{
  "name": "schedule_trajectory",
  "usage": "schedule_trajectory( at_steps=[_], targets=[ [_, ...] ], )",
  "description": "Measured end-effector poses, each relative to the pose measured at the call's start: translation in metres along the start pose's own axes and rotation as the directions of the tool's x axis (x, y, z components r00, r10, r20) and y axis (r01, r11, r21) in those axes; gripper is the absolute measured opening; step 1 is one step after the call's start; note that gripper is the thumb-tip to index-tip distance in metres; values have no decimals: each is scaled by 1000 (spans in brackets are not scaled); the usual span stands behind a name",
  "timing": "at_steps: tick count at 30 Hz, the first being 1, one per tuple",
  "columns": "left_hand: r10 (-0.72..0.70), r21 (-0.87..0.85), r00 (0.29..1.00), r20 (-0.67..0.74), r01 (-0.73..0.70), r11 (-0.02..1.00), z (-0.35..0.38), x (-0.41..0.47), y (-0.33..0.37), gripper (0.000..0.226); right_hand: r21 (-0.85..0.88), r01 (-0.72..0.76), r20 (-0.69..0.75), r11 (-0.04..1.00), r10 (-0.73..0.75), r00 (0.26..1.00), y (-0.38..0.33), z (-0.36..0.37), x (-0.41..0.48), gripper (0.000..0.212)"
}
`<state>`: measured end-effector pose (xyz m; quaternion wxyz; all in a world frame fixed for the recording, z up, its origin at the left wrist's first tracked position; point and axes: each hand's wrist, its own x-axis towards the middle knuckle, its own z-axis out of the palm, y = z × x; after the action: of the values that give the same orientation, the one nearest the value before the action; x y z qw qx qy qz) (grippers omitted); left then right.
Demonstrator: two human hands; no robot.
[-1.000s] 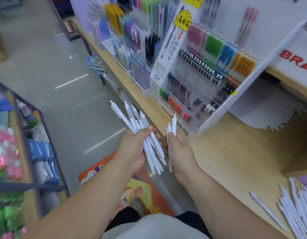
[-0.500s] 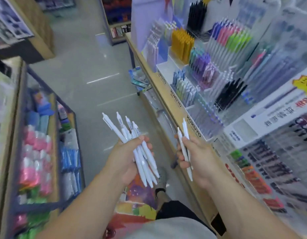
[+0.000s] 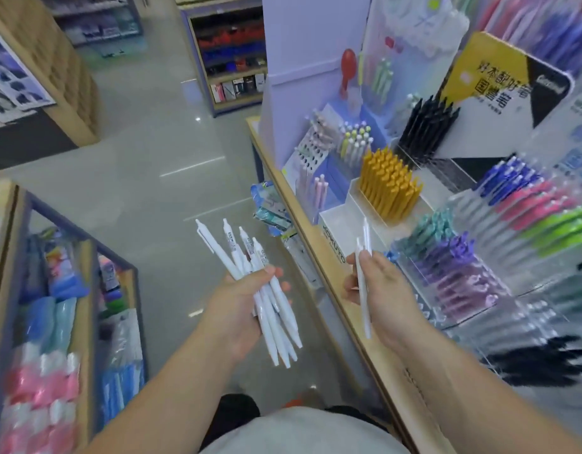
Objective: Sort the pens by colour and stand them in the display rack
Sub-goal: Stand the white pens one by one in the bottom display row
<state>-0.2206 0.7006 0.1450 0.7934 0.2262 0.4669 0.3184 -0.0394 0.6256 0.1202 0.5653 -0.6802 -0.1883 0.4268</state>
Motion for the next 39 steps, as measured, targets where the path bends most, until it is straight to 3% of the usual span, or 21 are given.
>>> schedule_trajectory(
  at_steps=[3,8,17,24,28,34,39],
  targets=[
    [-30,27,999,25,29,999,7,50,30,33,-144,48,-109,988,-64,992,-7,15,43,31],
    [-126,153,981,145,103,983,16,130,86,2,-268,50,-316,962,-137,939,-17,42,95,27],
    [-381,432,854,354,212,876,42,229,168,10,-189,-28,-613,982,-95,784,-32,77,131,26],
    [-504,568,763,405,222,793,80,271,170,27,-249,-56,-694,967,-138,707,-27,74,145,19],
    [-503,631,769,394,173,757,105,290,165,39,-212,-20,-707,977,-139,694,-22,66,157,18],
    [-510,675,765,392,138,725,137,299,159,10,-187,24,-720,982,-153,677,-17,58,167,8],
    [-547,724,739,392,119,679,154,309,156,17,-231,9,-774,973,-189,605,-9,60,172,11]
  ],
)
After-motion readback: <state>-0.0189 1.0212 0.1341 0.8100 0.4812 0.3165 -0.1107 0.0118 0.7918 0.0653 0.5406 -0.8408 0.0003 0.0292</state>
